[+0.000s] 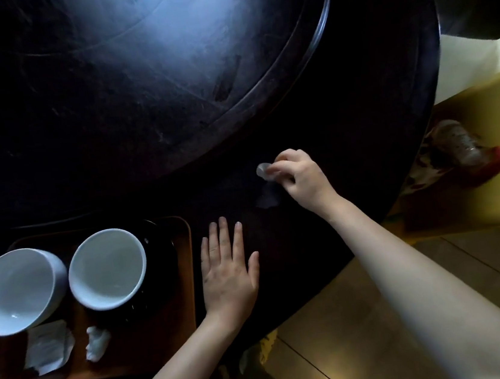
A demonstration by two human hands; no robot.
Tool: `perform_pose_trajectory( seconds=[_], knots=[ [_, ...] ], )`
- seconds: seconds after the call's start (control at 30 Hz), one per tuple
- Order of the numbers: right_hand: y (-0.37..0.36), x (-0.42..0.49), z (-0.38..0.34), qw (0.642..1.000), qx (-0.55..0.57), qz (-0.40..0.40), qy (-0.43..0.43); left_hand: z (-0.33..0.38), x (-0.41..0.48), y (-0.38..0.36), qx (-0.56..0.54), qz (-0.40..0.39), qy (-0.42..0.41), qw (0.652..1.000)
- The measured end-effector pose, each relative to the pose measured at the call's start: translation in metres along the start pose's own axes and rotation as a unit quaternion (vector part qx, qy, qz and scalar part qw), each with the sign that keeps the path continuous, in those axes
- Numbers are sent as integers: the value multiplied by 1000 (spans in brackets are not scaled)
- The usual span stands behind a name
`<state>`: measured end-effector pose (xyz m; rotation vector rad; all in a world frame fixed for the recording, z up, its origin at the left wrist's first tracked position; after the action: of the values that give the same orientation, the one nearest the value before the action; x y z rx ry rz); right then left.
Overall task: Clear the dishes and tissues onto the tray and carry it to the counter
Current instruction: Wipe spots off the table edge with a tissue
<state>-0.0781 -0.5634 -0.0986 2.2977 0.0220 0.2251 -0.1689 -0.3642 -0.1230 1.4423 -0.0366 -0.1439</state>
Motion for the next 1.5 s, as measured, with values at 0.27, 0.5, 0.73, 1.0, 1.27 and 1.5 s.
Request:
perform_pose_trajectory(
  seconds=[0.27, 0.5, 0.73, 1.0, 1.27, 1.5],
  knots=[
    [12, -18, 2, 996, -11, -47, 70, -2, -1, -6, 14, 24, -1, 1000],
    [5, -48, -8, 998, -31, 45, -29, -3, 0, -8, 15, 18, -1, 1000],
    [-28, -73, -54, 970, -101, 158, -156, -1, 1, -4, 22, 19, -3, 1000],
    [-35, -73, -67, 969, -52, 160, -179, -3, 1, -10, 10, 30, -4, 1000],
    [7, -10, -23, 953, 25, 188, -238, -3, 0, -8, 10, 7, -4, 1000],
    [-20, -8, -24, 992, -13, 76, -99, -1, 0, -3, 14, 15, -5, 1000]
  ],
)
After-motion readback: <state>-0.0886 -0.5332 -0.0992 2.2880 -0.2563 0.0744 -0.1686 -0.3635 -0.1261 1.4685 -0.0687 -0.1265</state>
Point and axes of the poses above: each hand's wrist, its own x-axis towards the middle knuckle, its own y-axis out of the back of the hand, z = x × y, the point moved 1 cm from there along x, towards the middle knuckle, and after that the axes turned 10 degrees about y, right-handed, at the moved point
